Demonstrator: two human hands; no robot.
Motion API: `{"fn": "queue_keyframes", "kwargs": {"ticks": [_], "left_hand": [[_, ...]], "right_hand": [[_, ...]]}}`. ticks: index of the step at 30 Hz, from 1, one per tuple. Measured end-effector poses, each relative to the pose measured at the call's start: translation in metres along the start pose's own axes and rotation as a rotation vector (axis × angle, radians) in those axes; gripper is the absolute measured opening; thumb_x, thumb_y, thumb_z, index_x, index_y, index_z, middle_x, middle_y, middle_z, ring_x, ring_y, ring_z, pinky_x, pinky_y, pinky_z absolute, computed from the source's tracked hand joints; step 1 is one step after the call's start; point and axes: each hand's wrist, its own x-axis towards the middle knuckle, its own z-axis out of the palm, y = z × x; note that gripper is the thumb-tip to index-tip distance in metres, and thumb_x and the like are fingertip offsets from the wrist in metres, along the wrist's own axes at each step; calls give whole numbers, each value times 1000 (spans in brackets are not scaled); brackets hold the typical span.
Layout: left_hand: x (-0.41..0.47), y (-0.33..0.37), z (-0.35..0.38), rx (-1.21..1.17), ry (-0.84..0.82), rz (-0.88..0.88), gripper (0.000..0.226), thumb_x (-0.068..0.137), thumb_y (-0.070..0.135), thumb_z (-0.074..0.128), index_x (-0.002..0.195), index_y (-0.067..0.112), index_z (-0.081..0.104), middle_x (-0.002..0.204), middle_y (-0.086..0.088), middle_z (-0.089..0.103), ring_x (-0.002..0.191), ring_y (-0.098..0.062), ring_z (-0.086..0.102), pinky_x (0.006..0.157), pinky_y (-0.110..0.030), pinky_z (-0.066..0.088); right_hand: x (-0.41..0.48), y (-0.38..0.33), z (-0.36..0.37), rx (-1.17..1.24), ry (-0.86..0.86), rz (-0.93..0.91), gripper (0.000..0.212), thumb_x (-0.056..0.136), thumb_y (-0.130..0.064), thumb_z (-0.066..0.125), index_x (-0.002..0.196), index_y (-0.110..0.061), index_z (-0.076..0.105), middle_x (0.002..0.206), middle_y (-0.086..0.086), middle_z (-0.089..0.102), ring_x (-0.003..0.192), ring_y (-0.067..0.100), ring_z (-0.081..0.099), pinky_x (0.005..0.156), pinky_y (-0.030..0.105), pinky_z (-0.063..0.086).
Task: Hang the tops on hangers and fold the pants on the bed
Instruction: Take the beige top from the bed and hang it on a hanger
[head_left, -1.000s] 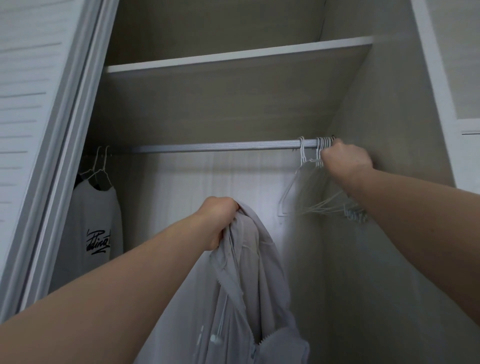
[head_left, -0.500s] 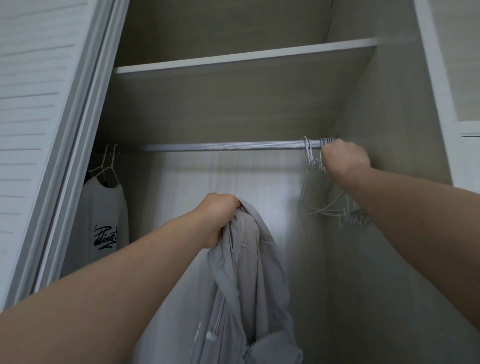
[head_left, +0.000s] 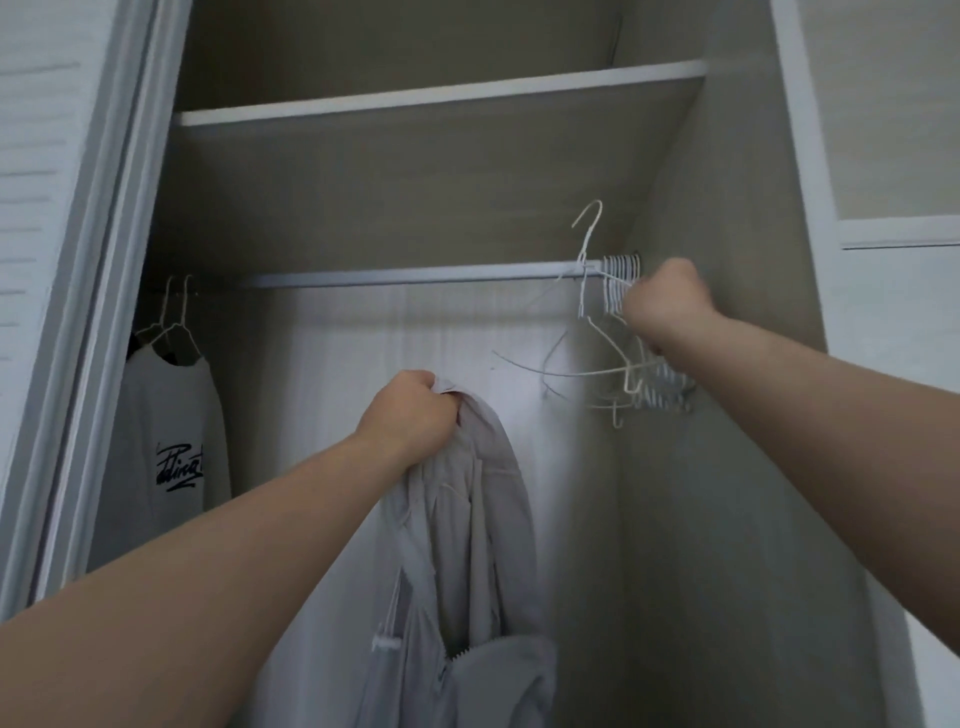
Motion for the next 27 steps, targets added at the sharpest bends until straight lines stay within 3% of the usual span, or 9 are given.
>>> {"fn": "queue_keyframes", "kwargs": {"ticks": [3,5,8,11,16,20,24,27], "left_hand": [[-15,-7,7,26,-39,15,31,98,26,53,82,2,66,74,-7,62,71,-23,57,64,-31,42],[-28,-8,10,30,-47,17,31,98,23,53,88,-3,66,79,-11,65,74,-24,58,67,-32,43],[-52,-1,11,13,-34,-8,30,97,23,55,78,1,62,73,-10,59,68,-22,52,63,-31,39],[-83,13,12,0,-30,-57,27,96,24,58,76,6,62,69,-8,57,63,-21,52,59,-29,40],[-151,48,20,-9,-6,-83,27,93,23,64,92,-3,70,84,-20,72,67,-22,61,65,-30,50],[-217,75,35,56,46,-82,25,93,26,64,89,3,72,93,-18,74,89,-30,69,84,-41,56],[-283,90,55,23,29,-174,28,92,29,66,85,2,68,86,-16,69,82,-26,64,79,-38,53],[-330,106,70,60,-18,-228,29,91,29,66,87,1,69,86,-15,70,80,-26,65,78,-36,53]], "right_hand": [[-37,13,-8,267,-36,-11,25,99,-11,45,112,-4,65,80,9,56,62,21,49,53,24,34],[-70,23,-23,346,-14,-70,25,99,-14,46,109,-8,68,69,0,55,60,18,51,55,25,37],[-124,38,-58,447,11,-137,26,94,-26,47,105,-19,70,57,-13,53,57,15,55,58,27,38],[-181,57,-101,622,-32,-106,25,87,-33,46,93,-28,70,43,-15,41,42,13,34,52,27,29],[-260,102,-202,784,-122,51,24,94,-27,50,95,-29,74,48,-10,29,41,13,24,47,22,25],[-306,149,-296,874,-145,142,29,103,-15,46,90,-23,72,51,-6,24,42,12,19,43,18,21],[-352,199,-368,905,-135,205,16,92,-23,48,91,-27,64,52,-6,33,41,12,27,40,19,28],[-375,235,-396,854,-308,295,8,87,-29,58,94,-30,62,56,4,47,45,19,42,43,26,42]]}}
